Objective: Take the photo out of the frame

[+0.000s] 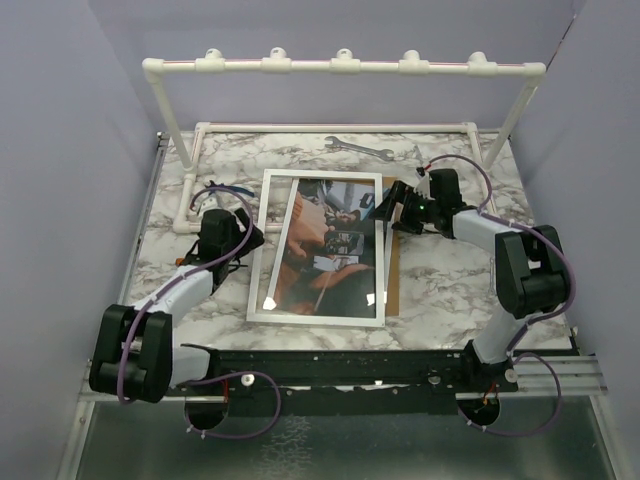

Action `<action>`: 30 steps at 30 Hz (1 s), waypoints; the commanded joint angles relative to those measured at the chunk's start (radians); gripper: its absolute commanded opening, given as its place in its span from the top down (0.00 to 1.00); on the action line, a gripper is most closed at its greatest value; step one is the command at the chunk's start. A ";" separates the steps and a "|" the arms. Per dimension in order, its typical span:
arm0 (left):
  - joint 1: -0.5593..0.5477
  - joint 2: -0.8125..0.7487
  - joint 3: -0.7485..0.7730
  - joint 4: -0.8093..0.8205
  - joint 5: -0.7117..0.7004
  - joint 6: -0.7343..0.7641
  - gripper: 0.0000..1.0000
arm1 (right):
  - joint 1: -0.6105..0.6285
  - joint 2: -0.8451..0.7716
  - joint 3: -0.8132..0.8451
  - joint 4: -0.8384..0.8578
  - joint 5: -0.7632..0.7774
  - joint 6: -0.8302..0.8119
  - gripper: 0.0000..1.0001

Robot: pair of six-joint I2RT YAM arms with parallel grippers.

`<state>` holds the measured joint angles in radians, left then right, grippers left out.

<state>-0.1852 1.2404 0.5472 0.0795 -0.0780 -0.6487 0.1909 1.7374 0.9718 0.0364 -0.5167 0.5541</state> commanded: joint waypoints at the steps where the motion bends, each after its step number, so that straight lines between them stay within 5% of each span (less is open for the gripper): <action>1: 0.003 0.053 -0.017 0.093 0.022 0.021 0.18 | 0.007 0.036 0.013 0.011 0.023 0.007 0.00; 8: 0.004 0.135 -0.014 0.144 -0.002 0.040 0.25 | 0.019 0.049 0.012 0.020 0.008 0.028 0.00; 16: 0.004 0.190 -0.011 0.199 0.060 0.049 0.47 | 0.058 0.060 0.019 0.008 0.018 0.049 0.00; 30: 0.002 0.257 0.022 0.213 0.137 0.078 0.59 | 0.120 0.076 0.022 0.046 0.003 0.098 0.00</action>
<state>-0.1776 1.4742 0.5415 0.2714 -0.0151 -0.5865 0.2794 1.7718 0.9901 0.0898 -0.5011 0.6235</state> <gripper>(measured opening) 0.428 0.998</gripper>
